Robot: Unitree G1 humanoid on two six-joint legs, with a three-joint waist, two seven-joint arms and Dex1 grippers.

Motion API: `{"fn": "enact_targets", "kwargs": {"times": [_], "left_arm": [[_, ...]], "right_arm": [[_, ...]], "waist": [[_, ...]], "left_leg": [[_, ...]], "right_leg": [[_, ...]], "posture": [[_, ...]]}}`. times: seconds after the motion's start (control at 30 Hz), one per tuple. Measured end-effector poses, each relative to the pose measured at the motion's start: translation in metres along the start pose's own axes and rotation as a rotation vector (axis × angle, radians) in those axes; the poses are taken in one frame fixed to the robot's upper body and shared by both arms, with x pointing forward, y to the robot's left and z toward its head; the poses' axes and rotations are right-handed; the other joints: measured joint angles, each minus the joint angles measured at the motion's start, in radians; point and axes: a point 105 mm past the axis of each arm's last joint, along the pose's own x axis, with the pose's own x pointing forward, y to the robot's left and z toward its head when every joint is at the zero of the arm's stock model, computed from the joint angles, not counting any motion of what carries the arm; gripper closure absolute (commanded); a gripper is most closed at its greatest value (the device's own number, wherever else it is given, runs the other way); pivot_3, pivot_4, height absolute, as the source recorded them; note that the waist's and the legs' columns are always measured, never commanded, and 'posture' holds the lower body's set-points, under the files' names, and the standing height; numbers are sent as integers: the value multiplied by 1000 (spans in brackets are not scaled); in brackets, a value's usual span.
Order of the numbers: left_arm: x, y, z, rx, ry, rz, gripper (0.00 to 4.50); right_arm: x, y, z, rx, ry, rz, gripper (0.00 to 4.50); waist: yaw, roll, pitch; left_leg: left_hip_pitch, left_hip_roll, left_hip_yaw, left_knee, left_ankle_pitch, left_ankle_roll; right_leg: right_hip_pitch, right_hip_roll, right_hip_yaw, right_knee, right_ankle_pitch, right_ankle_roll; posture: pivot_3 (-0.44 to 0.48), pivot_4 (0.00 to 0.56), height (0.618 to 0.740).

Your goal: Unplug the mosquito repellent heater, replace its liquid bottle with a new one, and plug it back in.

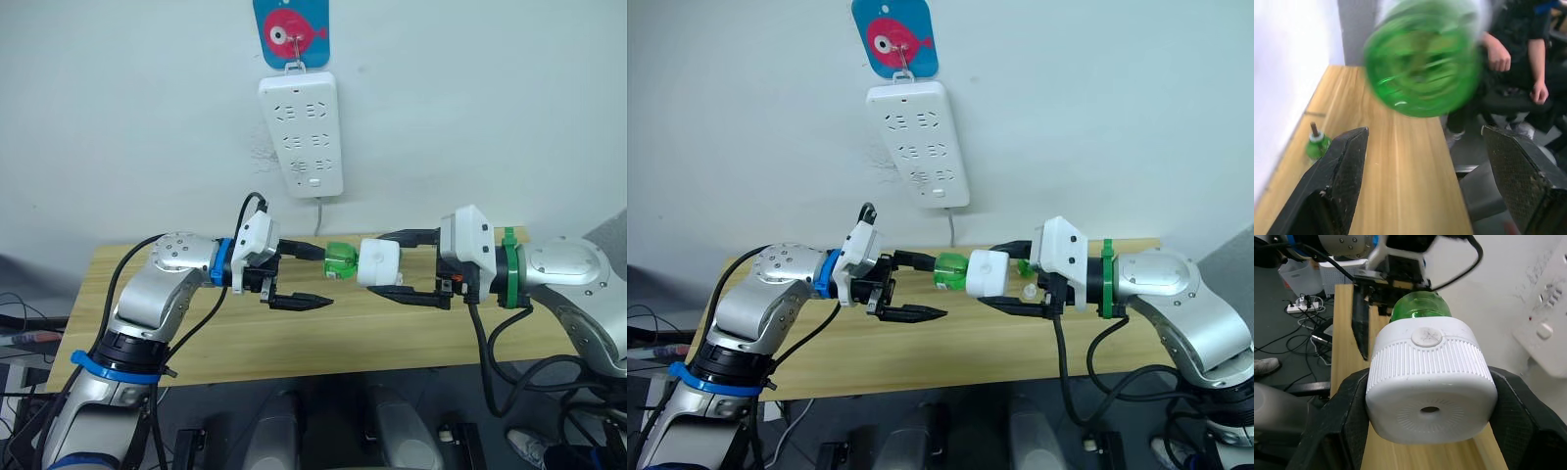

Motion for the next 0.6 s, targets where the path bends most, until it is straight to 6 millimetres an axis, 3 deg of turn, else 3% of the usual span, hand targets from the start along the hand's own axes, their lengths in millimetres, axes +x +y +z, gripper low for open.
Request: {"fn": "enact_targets", "kwargs": {"times": [0.2,0.6], "left_arm": [[4,6,16,84,-30,-6,600],[17,2,10,96,-66,-27,600]], "right_arm": [[-1,4,-5,44,10,25,1518],[-2,6,-7,53,21,43,1518]], "waist": [[-1,0,0],[-1,0,0]], "left_leg": [[0,0,0,0,0,0],[0,0,0,0,0,0]], "right_leg": [[0,0,0,1,0,0],[0,0,0,1,0,0]], "posture": [[-164,214,740],[-173,211,740]]}}
